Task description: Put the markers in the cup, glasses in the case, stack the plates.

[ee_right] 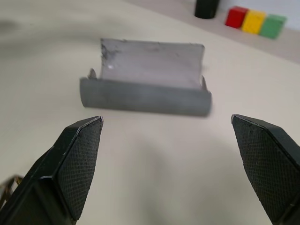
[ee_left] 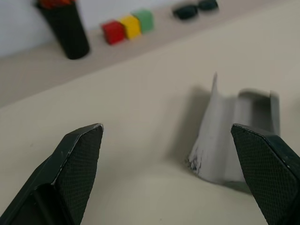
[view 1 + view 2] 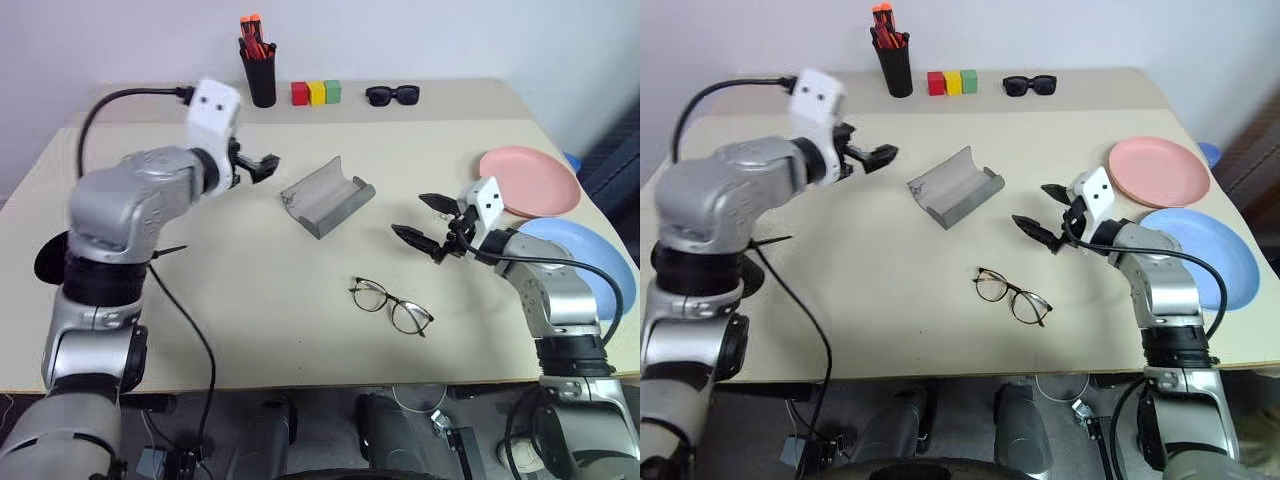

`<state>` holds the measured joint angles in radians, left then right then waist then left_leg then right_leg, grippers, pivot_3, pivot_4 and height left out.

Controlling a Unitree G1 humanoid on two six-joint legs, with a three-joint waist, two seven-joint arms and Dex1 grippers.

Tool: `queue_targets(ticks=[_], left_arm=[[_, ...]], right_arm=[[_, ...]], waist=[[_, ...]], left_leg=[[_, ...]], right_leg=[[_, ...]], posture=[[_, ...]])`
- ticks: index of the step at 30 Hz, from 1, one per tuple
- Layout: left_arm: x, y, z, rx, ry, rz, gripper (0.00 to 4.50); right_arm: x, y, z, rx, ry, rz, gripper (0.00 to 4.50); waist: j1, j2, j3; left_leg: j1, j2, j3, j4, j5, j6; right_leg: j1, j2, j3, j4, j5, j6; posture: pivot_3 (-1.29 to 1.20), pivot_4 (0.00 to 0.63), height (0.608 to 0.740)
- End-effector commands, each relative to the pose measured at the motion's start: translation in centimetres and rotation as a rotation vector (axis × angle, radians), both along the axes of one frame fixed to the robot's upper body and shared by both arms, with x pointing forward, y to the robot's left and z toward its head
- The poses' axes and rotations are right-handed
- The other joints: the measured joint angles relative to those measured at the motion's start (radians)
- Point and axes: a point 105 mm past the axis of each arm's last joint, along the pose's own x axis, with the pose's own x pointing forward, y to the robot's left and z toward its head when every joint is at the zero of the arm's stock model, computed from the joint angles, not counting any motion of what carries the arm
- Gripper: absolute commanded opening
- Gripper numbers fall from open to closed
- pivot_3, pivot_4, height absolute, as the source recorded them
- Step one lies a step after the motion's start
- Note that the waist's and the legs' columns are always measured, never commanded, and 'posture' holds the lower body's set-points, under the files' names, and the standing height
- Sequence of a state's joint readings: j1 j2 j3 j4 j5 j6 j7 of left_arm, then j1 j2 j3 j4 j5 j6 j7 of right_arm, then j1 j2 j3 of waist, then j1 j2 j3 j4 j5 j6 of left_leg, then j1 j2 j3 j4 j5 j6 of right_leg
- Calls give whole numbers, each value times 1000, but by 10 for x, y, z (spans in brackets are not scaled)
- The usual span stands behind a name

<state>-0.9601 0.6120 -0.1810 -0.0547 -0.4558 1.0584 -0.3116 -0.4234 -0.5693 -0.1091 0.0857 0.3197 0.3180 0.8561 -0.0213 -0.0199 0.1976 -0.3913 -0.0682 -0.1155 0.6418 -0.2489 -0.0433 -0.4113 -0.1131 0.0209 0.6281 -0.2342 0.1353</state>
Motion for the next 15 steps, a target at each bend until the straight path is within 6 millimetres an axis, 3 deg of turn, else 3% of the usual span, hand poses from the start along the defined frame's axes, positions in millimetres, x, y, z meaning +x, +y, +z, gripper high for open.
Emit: queue_targets(ticks=[1, 8, 15], left_arm=[[0, -20, -1, 116, 24, -122, 4459], [-7, -60, -30, 115, 250, -299, 4459], [-9, -75, -59, 103, 396, -367, 4459]], right_arm=[[-3, -7, 20, -6, -80, -24, 4500], [-8, -8, 21, -40, -76, -8, 4500], [-20, -5, 10, -116, -89, -9, 4500]], waist=[[1, 0, 0], [5, 0, 0], [3, 0, 0]], left_leg=[[0, 0, 0, -1, 0, 0], [-1, 0, 0, -5, 0, 0], [-1, -1, 0, -7, 0, 0]], right_leg=[[0, 0, 0, 0, 0, 0], [-2, -1, 0, -1, -1, 1], [-3, -2, 0, -1, -2, 2]], posture=[[0, 150, 740], [0, 150, 740], [0, 150, 740]])
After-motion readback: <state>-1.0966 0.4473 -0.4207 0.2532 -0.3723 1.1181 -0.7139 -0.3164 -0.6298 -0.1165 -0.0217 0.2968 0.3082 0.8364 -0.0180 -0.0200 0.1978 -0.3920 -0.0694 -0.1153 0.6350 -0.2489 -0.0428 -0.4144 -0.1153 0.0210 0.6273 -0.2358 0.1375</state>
